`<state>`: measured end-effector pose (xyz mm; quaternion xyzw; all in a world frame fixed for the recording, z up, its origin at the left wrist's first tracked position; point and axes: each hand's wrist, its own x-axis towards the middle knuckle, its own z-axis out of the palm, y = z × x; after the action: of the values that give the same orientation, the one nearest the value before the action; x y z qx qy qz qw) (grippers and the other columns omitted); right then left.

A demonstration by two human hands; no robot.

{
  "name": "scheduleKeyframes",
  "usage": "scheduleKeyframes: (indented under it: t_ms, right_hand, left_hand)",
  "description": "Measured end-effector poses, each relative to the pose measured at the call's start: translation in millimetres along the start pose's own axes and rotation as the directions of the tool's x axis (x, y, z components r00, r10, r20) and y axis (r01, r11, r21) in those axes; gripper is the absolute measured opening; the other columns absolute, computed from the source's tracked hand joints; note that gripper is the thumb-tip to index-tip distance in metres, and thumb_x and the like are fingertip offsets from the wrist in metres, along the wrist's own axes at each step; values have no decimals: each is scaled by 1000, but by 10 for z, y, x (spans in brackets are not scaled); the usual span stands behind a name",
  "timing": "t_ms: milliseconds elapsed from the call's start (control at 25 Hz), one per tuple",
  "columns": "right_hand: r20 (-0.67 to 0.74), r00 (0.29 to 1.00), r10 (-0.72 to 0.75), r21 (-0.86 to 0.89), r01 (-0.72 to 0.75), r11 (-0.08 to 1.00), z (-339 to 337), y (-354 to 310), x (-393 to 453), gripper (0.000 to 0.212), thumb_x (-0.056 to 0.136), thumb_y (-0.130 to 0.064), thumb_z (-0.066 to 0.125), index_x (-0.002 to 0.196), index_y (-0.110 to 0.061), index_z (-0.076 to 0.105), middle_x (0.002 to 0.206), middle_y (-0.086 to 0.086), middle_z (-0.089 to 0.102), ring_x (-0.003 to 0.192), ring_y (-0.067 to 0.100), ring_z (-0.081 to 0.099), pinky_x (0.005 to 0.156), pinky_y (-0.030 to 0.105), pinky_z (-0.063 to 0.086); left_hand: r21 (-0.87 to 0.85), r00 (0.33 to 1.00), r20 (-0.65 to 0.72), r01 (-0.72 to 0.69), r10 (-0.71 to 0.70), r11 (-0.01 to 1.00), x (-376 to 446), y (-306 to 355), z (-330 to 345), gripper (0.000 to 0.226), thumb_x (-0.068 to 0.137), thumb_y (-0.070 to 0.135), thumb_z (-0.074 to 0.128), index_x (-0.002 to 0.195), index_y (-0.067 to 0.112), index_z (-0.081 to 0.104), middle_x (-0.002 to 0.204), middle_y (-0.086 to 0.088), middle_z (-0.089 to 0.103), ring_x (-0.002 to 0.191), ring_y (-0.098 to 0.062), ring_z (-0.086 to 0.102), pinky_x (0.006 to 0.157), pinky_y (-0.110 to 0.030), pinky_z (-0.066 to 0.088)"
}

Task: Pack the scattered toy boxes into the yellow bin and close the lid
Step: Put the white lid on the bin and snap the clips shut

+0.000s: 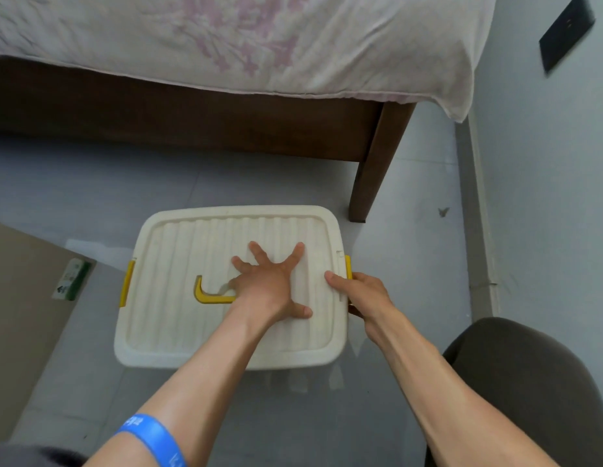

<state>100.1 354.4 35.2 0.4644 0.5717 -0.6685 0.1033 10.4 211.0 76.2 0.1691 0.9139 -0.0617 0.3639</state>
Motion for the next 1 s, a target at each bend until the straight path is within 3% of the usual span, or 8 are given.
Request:
scheduleKeyframes:
  t_ms: [200,320,440,600,680,760,840,1000]
  right_hand:
    - [-149,986,-71,-211,38,977,64,44,115,20,75,-36,83,79,-17,75,79,1,77,76,22,74,78,41,61]
    - [-196,976,-92,-293,31,956,102,11,68,22,79,-41,79,73,-21,71,75,-2,74,69,18,70,65,34,58]
    - [-267,949,-171,-427,43,903,174,-16,2,30,84,-43,73,64,-23,63,65,-7,66,58,13,62,48,24,41]
    - [-262,931,-255,-499,96,861,196,16,-43,32,87,-43,70,66,-21,60,63,-8,61,55,10,57,44,22,33]
    - [-198,947,-255,-521,119,845,174,-10,-10,27,88,-45,67,79,-19,63,74,-6,64,67,17,62,49,24,38]
    - [-138,968,-210,-491,118,863,141,-85,61,34,90,-49,61,97,-16,64,92,0,68,84,23,65,65,33,51]
    - [-133,973,-190,-428,116,896,143,-134,133,34,91,-46,60,100,-14,67,96,4,71,90,27,68,80,43,57]
    - [-254,916,-310,-533,135,835,289,-81,110,36,96,-41,57,104,-7,67,99,9,70,88,29,64,73,35,50]
  left_hand:
    - [-9,1000,2,11,-11,1000,23,55,6,122,71,65,76,146,55,-20,159,-22,-27,142,-60,-9,108,-70,30]
    - [17,1000,-1,17,-17,1000,5,94,-16,122,72,64,75,148,52,-20,159,-24,-25,142,-61,-6,108,-69,30]
    - [43,999,-24,22,-21,999,-10,123,-8,122,73,64,75,149,50,-21,158,-26,-24,142,-62,-4,107,-69,30]
    - [8,999,-44,21,-21,1000,1,127,33,122,74,61,76,149,49,-19,157,-25,-27,142,-61,-8,109,-69,24]
    - [-16,999,-46,16,-17,1000,5,108,56,122,74,61,77,149,50,-18,157,-23,-29,142,-61,-10,110,-69,24]
    - [-13,999,-49,11,-12,1000,24,105,65,122,73,61,77,149,51,-18,157,-22,-29,141,-61,-9,109,-69,24]
    - [-1,999,-52,13,-13,1000,51,101,70,122,72,62,77,149,51,-18,157,-23,-29,141,-62,-9,108,-70,24]
    - [-10,998,-57,8,-9,1000,79,100,84,123,72,61,78,149,50,-18,157,-25,-28,140,-64,-8,109,-70,25]
